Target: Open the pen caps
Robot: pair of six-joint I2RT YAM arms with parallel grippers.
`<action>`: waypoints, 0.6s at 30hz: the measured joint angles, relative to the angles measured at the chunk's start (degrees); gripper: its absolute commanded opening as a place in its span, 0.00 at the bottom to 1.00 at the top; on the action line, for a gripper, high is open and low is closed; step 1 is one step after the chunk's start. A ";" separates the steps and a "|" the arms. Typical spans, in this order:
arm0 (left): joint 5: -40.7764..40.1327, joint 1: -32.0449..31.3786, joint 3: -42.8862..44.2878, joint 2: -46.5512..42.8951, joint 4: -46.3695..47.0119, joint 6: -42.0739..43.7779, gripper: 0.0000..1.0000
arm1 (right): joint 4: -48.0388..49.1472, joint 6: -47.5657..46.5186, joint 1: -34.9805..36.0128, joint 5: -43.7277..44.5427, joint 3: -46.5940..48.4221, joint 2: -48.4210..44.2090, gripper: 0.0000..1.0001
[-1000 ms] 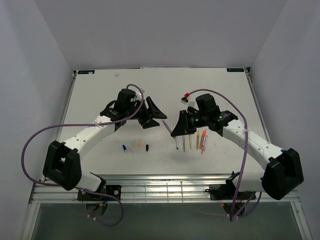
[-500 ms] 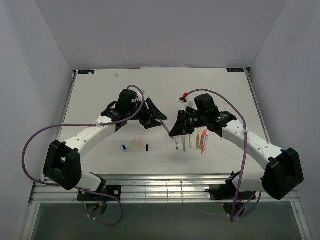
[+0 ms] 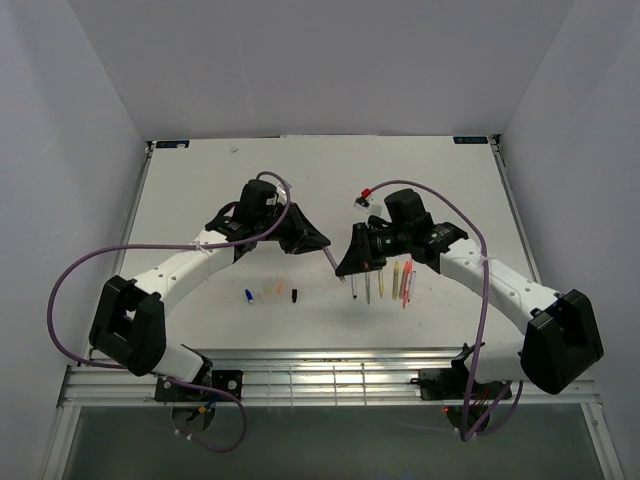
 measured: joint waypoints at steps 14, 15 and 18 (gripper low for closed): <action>-0.26 0.11 1.73 0.83 -1.92 1.60 0.00 | -1.33 -1.49 0.11 -0.17 9.31 9.73 0.23; -0.35 0.11 1.75 0.83 -1.99 1.86 0.00 | -1.31 -1.49 0.11 -0.31 9.40 10.12 0.19; -0.28 0.11 1.75 1.07 -2.60 2.16 0.00 | -1.36 -1.42 0.31 -0.33 9.40 10.29 0.08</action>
